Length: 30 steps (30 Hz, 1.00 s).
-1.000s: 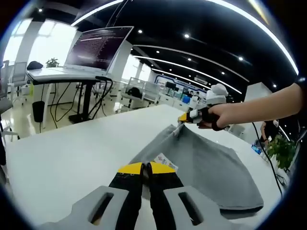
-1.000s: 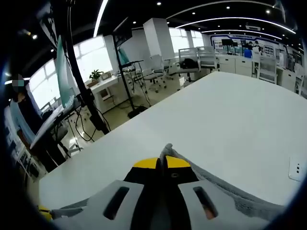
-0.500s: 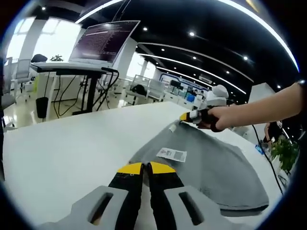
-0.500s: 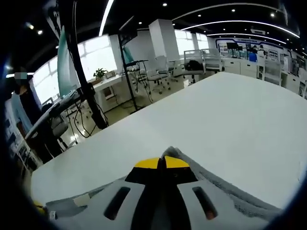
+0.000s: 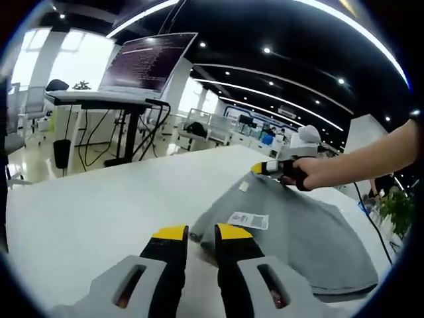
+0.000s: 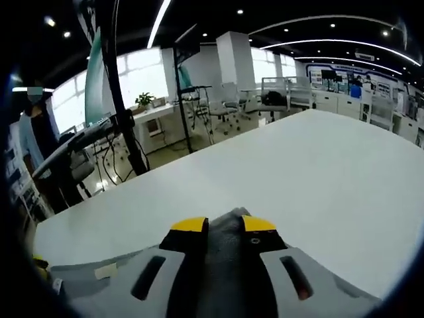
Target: Fold the towel on the table until its edges align and the towel forms a compact rectangular stack.
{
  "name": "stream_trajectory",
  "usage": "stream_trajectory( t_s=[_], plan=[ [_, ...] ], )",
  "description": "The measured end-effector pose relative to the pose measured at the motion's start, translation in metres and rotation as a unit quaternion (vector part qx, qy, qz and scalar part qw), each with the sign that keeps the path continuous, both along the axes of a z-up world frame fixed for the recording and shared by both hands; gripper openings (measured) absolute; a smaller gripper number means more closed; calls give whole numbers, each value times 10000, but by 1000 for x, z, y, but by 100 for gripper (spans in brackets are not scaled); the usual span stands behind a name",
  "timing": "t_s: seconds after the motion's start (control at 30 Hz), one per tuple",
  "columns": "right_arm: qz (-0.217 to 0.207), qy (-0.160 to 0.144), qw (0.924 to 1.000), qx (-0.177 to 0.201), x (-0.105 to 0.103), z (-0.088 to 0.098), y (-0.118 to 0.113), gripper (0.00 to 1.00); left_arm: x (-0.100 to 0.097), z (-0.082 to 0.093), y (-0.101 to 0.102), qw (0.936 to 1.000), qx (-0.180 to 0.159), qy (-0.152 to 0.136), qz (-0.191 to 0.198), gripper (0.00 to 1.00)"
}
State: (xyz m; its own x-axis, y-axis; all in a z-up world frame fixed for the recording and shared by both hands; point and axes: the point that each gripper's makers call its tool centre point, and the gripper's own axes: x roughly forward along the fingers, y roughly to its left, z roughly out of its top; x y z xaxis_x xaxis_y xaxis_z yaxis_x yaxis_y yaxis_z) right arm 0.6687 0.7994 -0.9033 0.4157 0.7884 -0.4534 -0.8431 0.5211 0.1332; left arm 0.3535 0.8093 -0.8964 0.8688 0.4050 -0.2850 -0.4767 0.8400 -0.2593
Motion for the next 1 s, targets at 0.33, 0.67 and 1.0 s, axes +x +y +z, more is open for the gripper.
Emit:
stream_trajectory(
  t_s=[0.33, 0.67, 1.0],
  plan=[
    [80, -60, 9999, -42, 2, 7, -7, 30, 8, 0, -12, 9986, 206, 232, -434, 31],
    [76, 2, 9998, -200, -1, 8, -31, 32, 14, 6, -28, 9960, 328, 358, -748, 43],
    [-30, 31, 9993, -374, 4, 5, -65, 33, 19, 6, -44, 9925, 417, 515, -1026, 54]
  ],
)
